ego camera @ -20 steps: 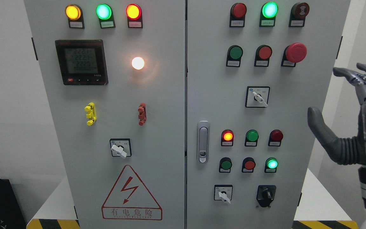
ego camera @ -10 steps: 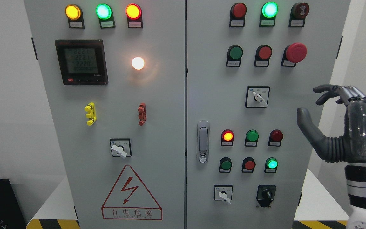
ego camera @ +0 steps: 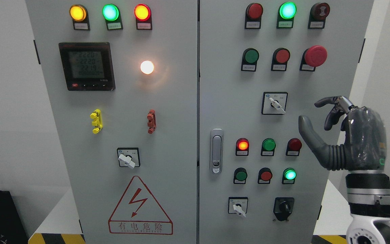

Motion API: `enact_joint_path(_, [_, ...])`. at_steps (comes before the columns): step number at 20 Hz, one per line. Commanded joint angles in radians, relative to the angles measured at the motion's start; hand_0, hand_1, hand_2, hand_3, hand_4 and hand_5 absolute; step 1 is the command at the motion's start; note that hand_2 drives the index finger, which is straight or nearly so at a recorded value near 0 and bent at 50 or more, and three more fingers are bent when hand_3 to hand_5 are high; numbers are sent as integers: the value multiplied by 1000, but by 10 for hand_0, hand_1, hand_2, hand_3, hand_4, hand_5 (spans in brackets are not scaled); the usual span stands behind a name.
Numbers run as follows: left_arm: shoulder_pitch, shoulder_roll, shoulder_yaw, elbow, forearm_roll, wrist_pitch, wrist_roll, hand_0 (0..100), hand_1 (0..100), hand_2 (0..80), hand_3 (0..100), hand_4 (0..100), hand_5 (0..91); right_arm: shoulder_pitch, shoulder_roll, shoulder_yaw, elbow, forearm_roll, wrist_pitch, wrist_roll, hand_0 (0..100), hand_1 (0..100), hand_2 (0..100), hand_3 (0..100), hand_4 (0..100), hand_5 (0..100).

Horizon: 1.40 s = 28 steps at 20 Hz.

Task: Rotate and turn off gray switch
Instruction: 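Bring the right hand's thumb and index finger onto the switch knob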

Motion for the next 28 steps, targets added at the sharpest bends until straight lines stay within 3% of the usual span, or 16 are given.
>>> enact_joint_path(1, [-9,-1,8,-25,20,0,-1,120,389,0,0,0,0,-25,45,39,36,1,36,3,217,336,457,935,918,1000])
enact_joint_path(6, [-9,-1,8,-25,20,0,-1,120,389,0,0,0,0,-34,70,48,40,38,44,4,199,344,470,938,918,1000])
enact_joint_path(10, [-9,-1,8,-25,20,0,-1,120,389,0,0,0,0,-45,81,55,47,42,87,4,179,353,491,940,919,1000])
enact_joint_path(28, [-9,1,8,-25,20,0,-1,120,389,0,0,0,0,-88,99,65,106,77,113,4,137,384,538,941,922,1000])
